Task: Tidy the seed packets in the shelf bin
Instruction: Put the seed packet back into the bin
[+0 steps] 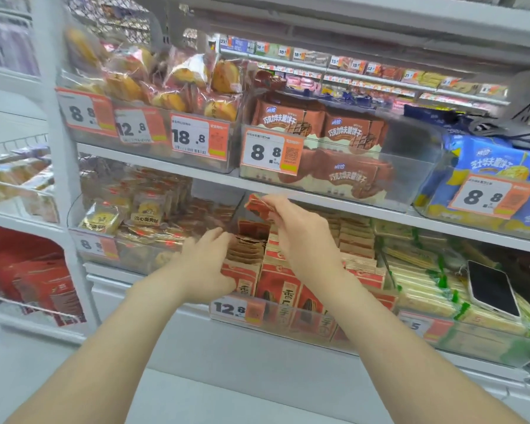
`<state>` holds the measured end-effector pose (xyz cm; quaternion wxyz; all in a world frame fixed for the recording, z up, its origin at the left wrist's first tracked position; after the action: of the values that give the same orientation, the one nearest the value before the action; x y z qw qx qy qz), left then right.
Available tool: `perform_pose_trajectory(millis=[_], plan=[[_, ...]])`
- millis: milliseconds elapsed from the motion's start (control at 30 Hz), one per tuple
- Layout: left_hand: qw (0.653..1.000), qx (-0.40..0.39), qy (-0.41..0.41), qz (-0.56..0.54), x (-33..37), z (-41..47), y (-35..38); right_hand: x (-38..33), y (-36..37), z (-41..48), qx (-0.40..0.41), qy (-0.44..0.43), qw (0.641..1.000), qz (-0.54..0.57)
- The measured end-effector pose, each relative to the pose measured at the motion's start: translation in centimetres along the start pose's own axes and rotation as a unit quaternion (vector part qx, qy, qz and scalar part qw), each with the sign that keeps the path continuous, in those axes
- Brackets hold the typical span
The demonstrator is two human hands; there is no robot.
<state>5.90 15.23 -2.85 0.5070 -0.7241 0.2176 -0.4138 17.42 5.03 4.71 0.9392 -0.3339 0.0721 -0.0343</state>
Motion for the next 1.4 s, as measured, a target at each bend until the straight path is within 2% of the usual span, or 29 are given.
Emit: perform_pose_trajectory(millis=[200,400,533,600,700,767,833,1033,1133,1267,1400], plan=[[0.998,-0.006,0.049,-0.044,0.3,0.8,0.4,1.8,6.4,2.2,-0.157,-0.007,0.984,-0.080],[0.996,0.004,0.066,-0.051,0.0,1.7,0.8,3.9,10.0,3.2,-0.240,0.075,0.964,-0.091],[0.996,0.000,0.065,-0.055,-0.5,2.2,1.3,5.6,12.2,2.1,-0.329,0.117,0.929,-0.124],[0.996,0.000,0.067,-0.057,-0.6,2.3,1.2,5.7,12.4,2.3,-0.320,0.114,0.928,-0.154],[0.996,0.003,0.070,-0.056,-0.6,2.4,1.2,4.0,12.2,3.1,-0.288,0.028,0.933,-0.215],[0.996,0.001,0.069,-0.054,-0.6,2.4,1.2,3.7,12.7,3.0,-0.310,0.000,0.918,-0.245],[0.996,0.001,0.068,-0.053,-0.5,2.5,1.3,4.7,13.4,2.7,-0.338,0.014,0.902,-0.269],[0.996,0.007,0.068,-0.059,-0.9,3.0,1.6,7.0,15.4,1.7,-0.471,0.107,0.856,-0.185],[0.996,0.013,0.068,-0.059,-1.1,3.3,1.6,6.8,15.4,2.1,-0.469,0.126,0.858,-0.169],[0.996,0.011,0.071,-0.049,-1.0,3.3,1.6,5.5,14.0,3.1,-0.379,0.121,0.906,-0.147],[0.997,0.009,0.067,-0.042,-1.2,3.7,1.7,4.1,13.2,2.3,-0.378,0.156,0.909,-0.083]])
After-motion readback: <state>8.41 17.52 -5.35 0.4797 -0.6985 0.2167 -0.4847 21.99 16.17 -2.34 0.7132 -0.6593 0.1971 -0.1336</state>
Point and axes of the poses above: each hand's wrist, its own z-axis towards the middle knuckle, its own y-axis out of the palm, x = y × z, the point moved 9 cm from there along z, towards the middle knuckle, and after that the axes turned 2 degrees about x, right-handed, at the moved point
